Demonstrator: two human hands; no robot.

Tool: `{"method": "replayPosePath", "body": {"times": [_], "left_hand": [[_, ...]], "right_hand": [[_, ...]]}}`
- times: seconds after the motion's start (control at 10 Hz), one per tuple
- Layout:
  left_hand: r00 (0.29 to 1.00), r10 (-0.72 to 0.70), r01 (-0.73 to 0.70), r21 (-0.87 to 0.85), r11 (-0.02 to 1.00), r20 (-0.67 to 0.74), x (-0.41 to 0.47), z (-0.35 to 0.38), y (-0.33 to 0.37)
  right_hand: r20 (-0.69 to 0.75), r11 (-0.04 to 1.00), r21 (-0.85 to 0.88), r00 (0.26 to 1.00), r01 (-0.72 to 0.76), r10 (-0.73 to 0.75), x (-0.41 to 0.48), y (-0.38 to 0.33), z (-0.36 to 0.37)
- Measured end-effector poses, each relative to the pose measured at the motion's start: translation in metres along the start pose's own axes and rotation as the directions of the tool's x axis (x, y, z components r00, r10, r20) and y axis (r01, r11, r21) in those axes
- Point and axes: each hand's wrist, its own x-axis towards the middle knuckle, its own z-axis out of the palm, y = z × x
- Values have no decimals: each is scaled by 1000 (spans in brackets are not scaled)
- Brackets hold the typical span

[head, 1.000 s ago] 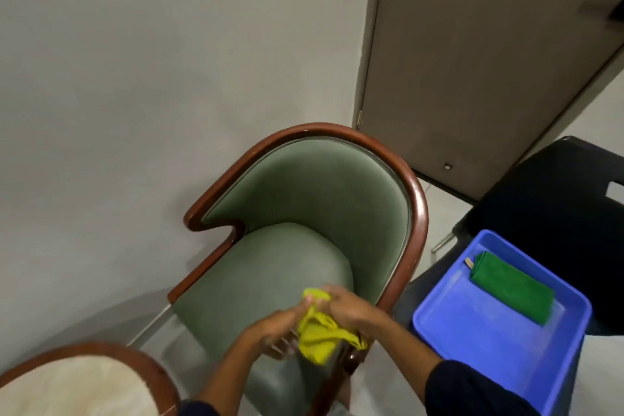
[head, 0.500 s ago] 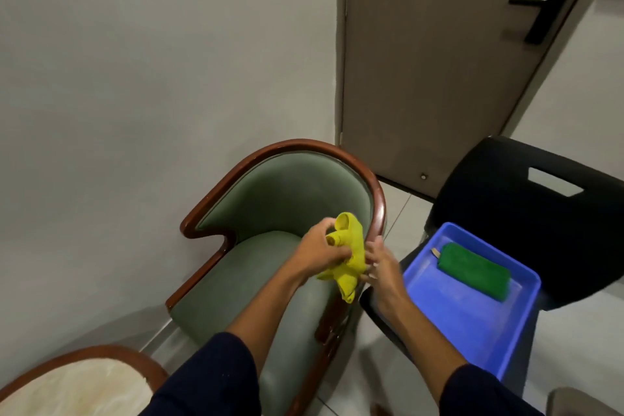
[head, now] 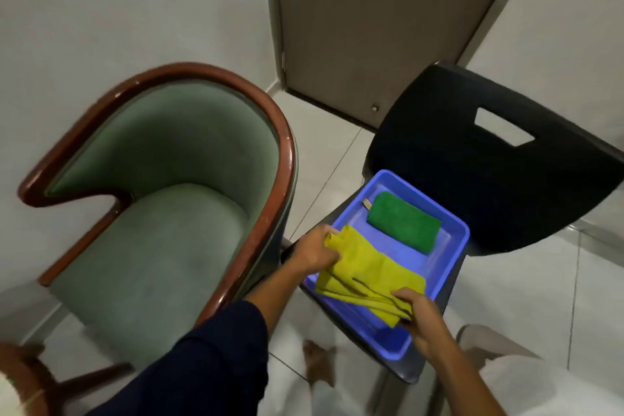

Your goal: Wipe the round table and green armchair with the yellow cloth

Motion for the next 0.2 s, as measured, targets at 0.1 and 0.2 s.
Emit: {"method": "replayPosePath", "body": {"times": [0.1,0.2], "left_hand": [[1000,9,-9,23,1000,23,20,21,-15],[984,-1,34,189,981,-176,0,-22,-21]], "right_hand": [[-81,998,-56,996,-35,31,34,20,-4],[-40,856,-507,994,-105,99,37,25,33]]}}
